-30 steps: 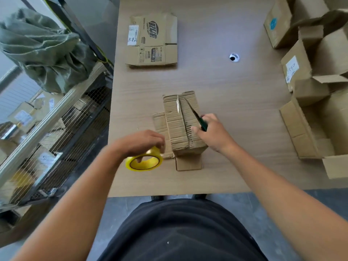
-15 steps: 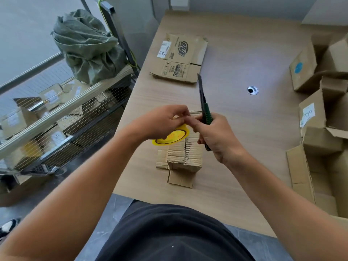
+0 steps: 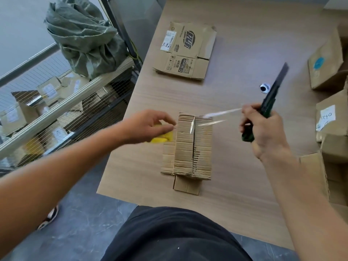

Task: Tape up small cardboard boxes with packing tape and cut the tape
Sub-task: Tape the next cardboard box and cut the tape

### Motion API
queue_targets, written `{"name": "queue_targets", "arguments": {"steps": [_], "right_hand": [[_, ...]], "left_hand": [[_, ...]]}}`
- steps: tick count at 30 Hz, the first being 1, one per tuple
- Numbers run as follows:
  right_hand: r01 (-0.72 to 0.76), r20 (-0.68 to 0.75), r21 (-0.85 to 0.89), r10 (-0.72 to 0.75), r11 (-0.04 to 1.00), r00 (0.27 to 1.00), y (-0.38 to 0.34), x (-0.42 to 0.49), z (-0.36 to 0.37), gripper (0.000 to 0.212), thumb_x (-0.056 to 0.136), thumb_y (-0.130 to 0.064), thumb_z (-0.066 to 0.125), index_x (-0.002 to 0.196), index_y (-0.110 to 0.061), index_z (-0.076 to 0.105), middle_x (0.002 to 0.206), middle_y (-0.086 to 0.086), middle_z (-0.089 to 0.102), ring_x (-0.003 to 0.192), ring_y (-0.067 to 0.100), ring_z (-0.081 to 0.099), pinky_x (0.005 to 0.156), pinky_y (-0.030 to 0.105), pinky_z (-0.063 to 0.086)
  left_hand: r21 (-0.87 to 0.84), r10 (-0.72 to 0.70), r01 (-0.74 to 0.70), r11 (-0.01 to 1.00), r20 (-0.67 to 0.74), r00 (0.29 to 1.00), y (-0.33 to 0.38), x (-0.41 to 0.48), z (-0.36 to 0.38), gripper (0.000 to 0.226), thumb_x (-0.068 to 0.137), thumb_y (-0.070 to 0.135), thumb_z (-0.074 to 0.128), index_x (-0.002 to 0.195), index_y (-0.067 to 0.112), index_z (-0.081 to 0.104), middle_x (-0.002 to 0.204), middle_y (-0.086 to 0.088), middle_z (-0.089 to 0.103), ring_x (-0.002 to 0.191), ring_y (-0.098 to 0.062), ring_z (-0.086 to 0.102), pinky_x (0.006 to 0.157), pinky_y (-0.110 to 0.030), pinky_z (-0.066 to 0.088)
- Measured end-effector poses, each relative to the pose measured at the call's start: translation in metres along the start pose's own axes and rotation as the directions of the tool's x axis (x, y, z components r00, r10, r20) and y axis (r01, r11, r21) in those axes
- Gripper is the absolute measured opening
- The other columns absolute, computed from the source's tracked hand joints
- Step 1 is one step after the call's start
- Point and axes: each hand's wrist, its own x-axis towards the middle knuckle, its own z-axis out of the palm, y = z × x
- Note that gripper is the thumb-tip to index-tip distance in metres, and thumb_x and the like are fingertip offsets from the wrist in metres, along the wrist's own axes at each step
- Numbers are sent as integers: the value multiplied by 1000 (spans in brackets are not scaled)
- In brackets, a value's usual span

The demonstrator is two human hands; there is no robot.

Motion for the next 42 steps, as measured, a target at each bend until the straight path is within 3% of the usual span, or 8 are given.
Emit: {"name": "queue_targets", "arguments": {"steps": [6,14,18,23,29,32,36,42], "right_hand": [[-167,-161,-80,152,983,975,58,25,23,15,91,-25,70,82,-22,58,53,-5,62,49,15,55,47,29,39],[-385,-98,-267,372,884,923,103,46,23,23,89,-31,71,75,-17,59,51,-3,56,42,16,48,42,22,33],[-211,-78,-753,234,623,969,77,48,25,40,91,-44,67,102,-11,50,85,8,59,70,25,55,60,36,45],[3,189,-549,121,836,975,33,3,60,25,98,-45,47,99,-21,40,84,6,58,56,15,54,49,30,45],[302,371,-885,145,354,917,64,-43,108,48,107,-32,30,123,1,60,130,22,54,128,34,40,110,43,28],[311,342,-916,88,253,936,73,-48,113,49,107,-31,29,127,3,58,132,22,52,129,35,37,109,44,23],[340,350,-935,103,104,931,83,-53,126,53,106,-34,25,132,2,54,135,22,48,128,36,36,109,47,24],[311,306,-950,137,-17,942,88,-70,150,54,106,-32,24,126,4,59,131,27,48,127,38,28,109,54,24]], "left_hand": [[472,-93,63,880,41,995,-28,74,-45,21,92,58,59,100,43,71,86,16,68,77,-1,59,63,-20,39],[422,-75,69,904,-2,997,-80,106,3,23,89,58,63,96,38,73,124,10,68,115,-20,60,95,-36,47],[373,-92,98,923,-34,995,-81,106,17,24,91,54,63,96,32,73,111,1,73,105,-26,64,92,-40,51],[299,-142,156,941,-67,988,-78,99,23,22,92,50,64,91,30,72,114,-1,72,108,-26,63,96,-42,50],[241,-165,196,950,-144,976,-62,81,27,16,92,30,59,97,31,73,100,4,71,76,-16,62,66,-25,40],[176,-204,223,959,-122,971,-62,71,26,28,89,24,53,108,34,72,100,7,71,51,-9,62,53,-21,41],[159,-166,183,970,-115,979,-88,57,22,34,97,36,59,129,26,63,125,5,64,74,-12,68,61,-23,46],[177,-138,145,974,-48,989,-112,62,6,16,94,34,67,103,20,69,110,4,71,45,-10,59,46,-22,49]]}}
